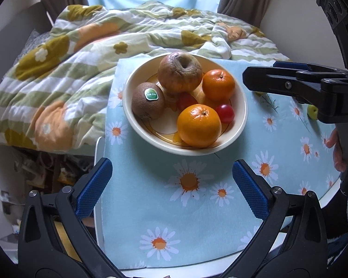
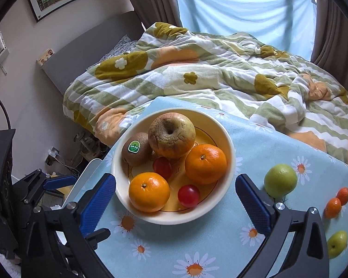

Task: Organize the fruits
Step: 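Move the left tool to the large green fruit while the right tool reaches a mandarin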

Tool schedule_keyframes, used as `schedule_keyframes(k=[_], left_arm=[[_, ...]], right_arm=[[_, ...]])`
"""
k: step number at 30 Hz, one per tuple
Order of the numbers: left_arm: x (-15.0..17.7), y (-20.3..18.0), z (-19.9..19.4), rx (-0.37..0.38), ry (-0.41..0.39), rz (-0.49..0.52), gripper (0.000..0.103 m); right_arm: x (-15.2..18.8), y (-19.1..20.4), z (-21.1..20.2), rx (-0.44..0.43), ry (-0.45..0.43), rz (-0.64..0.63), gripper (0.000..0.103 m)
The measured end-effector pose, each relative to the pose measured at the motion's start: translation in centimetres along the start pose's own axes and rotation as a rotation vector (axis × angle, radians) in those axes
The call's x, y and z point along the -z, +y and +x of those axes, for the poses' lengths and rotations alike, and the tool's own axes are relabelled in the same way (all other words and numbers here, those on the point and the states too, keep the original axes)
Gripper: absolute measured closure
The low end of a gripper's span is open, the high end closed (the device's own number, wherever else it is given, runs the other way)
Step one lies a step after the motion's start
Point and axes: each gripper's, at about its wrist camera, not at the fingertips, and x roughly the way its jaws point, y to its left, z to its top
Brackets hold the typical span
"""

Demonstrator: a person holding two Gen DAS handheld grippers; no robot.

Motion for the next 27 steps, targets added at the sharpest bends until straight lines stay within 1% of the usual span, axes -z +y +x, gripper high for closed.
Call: schedule_keyframes(k=[3,6,9,13,16,19,22,27], left_arm=[[-0.6,-0.3,-1.0,-0.005,-0.016,0.023,0.0],[-1.3,-0.8,-2.0,0.001,-0.035,0.052,0.0],[-2.3,-1.5,-2.6,0.027,-0.054,0.075,0.0],[-3.8,-3.0,-2.8,0.037,-0.067,0.108,0.0],[-5.0,-4.7,-2.6,0.044,-0.069,0.117,0.0],[-6.2,-6.7,-1.9,0.052,-0.069,0.119,0.0],[-7.5,-9.0,-0.7,0.051,-0.06,0.118,0.0],[-9.4,-12.6,1.8,0.054,-0.03,0.122,0.0]], right_arm=[[0.2,-0.5,-1.8,0.039,-0.002,0.032,0.0],[0.5,-1.4,-3.7,0.058,-0.009,0.091,0.0],[0.9,-2.9,-5.7,0.092,-0.018,0.146,0.0],[1.1,-5.5,-8.5,0.179,-0.047,0.179,0.0],[1.5,-7.9,-9.9,0.215,-0.05,0.223,0.0],[2.0,-10.5,-10.7,0.228,-0.044,0.259,0.0],[2.5,-13.1,-10.8,0.248,-0.018,0.269,0.0],[3.5,-17.2,-9.9,0.238,0.027,0.305,0.0]])
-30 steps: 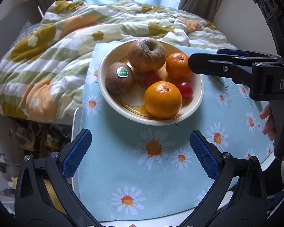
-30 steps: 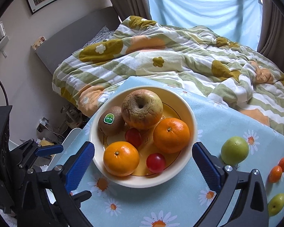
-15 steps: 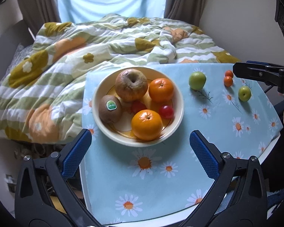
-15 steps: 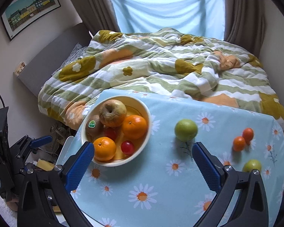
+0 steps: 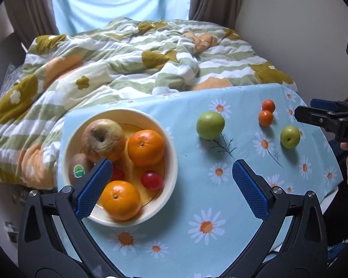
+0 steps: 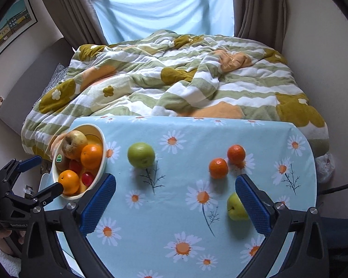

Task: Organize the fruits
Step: 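Move the left tool to the large green fruit while the right tool reaches a mandarin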

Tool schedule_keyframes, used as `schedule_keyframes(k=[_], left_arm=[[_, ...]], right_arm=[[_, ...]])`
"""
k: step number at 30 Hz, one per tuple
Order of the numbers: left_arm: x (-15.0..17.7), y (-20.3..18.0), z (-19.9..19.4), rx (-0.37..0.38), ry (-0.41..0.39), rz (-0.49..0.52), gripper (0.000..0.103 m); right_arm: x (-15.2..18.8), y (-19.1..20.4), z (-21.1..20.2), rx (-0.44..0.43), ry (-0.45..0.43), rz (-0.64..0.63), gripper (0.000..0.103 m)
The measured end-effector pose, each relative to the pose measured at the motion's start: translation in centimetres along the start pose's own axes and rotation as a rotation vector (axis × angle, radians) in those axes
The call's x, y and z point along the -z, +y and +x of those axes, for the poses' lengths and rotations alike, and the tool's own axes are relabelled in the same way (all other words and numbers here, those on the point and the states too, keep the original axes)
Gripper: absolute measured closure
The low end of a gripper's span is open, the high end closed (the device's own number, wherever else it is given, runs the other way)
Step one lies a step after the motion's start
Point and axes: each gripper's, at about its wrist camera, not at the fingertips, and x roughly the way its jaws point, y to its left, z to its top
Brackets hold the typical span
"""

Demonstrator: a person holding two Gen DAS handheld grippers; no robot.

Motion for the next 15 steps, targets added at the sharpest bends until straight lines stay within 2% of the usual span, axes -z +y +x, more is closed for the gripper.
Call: schedule_keyframes(k=[6,12,13,15], left_arm=[[-2.0,-2.6,3.7,0.0,0.036,-0.005,0.0],[-3.2,-4.4,7.5,0.017,0.095,-0.015,0.004],[-3.3,-4.7,8.0,0.017,0.102,-0.014,0.004],[-3.6,-5.3,9.1,0.014,0.115,-0.011,0.009]], right_arm=[[-0.1,-3.5,3.3,-0.043,0.079,0.053,0.0],[-0.5,-5.4,6.1,-0.042,0.145,0.029,0.001],[-0.6,-5.6,6.6,-0.033,0.158,0.023,0.003],[-0.5,-5.9,7.4,-0.009,0.184,0.007,0.013]])
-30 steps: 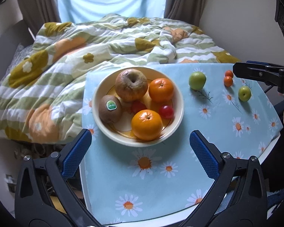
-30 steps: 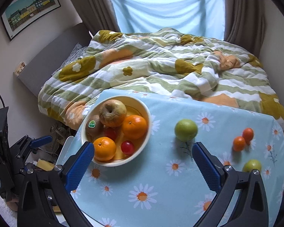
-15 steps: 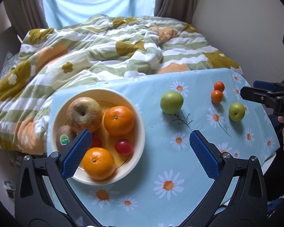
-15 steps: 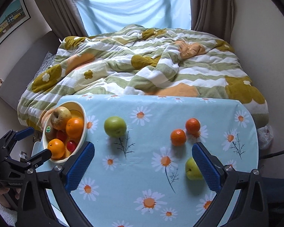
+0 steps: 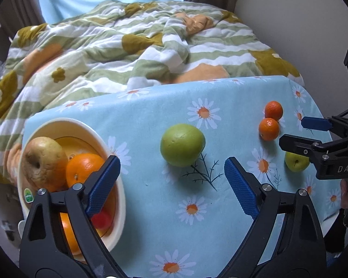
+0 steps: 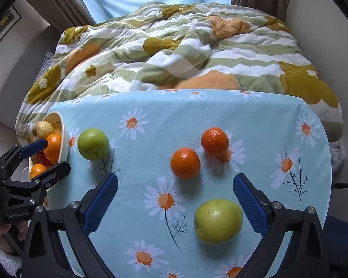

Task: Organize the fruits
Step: 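Move the left tool to the large green fruit while the right tool reaches a mandarin, then grasp the green fruit with the left tool while the right tool grasps the mandarin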

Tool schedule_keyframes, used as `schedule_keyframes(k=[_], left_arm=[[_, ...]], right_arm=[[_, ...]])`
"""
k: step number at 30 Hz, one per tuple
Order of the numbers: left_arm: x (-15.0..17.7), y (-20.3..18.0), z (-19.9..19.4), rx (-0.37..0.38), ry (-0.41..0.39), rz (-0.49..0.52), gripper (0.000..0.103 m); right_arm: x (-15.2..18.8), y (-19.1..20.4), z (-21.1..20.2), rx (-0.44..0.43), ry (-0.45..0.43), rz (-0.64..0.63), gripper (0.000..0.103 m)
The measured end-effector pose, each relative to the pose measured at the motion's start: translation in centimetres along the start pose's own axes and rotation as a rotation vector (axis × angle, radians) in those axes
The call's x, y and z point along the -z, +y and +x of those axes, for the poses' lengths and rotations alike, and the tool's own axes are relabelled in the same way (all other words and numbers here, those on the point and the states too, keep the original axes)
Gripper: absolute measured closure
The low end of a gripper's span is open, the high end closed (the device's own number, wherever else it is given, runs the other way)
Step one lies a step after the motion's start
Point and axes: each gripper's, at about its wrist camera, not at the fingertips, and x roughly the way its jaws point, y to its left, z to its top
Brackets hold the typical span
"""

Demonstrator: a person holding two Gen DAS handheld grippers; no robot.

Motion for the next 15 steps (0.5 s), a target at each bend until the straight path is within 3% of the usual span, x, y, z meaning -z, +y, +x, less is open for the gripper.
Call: schedule_keyframes(k=[7,9,11,15], left_arm=[[-0.7,-0.7,2.5,-0.005,0.032,-0.021,0.012],[-0.8,-0.9,3.2,-0.008,0.039,-0.021,0.02],[-0.9,-1.1,3.9,-0.012,0.055,-0.021,0.024],[-0.9,-1.1,5.0,-0.021,0.068,-0.031,0.025]], right_arm=[[0.4,0.3,1.9,0.036,0.039,-0.058,0.019],[0.6,0.8,2.4,0.056,0.041,-0.088,0.031],[0.8,1.1,2.7,0.093,0.028,-0.12,0.032],[1.1,1.4,3.2,0.124,0.006,-0.169,0.038]])
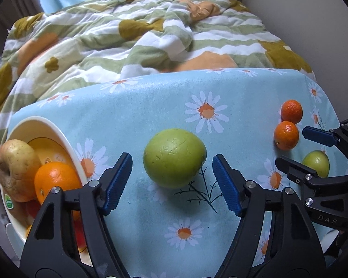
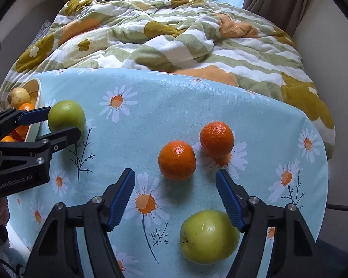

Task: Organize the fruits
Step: 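Grasp the green fruit with the left tool while the right tool grasps the mandarin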

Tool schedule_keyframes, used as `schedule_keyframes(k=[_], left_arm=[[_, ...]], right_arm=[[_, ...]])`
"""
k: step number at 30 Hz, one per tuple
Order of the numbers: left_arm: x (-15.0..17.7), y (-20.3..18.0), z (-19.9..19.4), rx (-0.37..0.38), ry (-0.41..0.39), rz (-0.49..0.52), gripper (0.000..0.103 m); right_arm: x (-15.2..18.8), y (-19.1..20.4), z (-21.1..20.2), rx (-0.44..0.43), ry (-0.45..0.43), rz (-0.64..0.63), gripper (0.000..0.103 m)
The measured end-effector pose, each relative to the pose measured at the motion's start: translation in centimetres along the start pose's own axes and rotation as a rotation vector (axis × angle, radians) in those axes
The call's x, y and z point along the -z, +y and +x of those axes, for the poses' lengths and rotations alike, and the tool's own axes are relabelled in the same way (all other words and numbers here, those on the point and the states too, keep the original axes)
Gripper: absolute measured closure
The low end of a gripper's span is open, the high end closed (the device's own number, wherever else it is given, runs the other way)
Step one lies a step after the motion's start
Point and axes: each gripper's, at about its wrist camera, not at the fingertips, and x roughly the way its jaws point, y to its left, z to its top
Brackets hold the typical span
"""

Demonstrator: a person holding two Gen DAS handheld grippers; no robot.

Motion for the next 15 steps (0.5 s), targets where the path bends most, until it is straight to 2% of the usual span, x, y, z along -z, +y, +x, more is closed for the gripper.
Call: schedule_keyframes(k=[2,9,15], left_arm=[[-0.1,0.0,0.5,-0.002,0.007,-0.002,0.025],[-0.3,-0.4,1.9,0.0,0.029,0.003,0.042],[-0.1,-0.5,1.7,-0.017,0.031,0.008,0.043]], right_arm=[[0.0,0.2,0.2,0.007,-0.004,-0.023,0.039],[-0.4,0.5,0.6,0.022,-0.017,-0.061,0.042],[-0.5,1.0,0.9,0.024,-0.013,-0.079,0.05]])
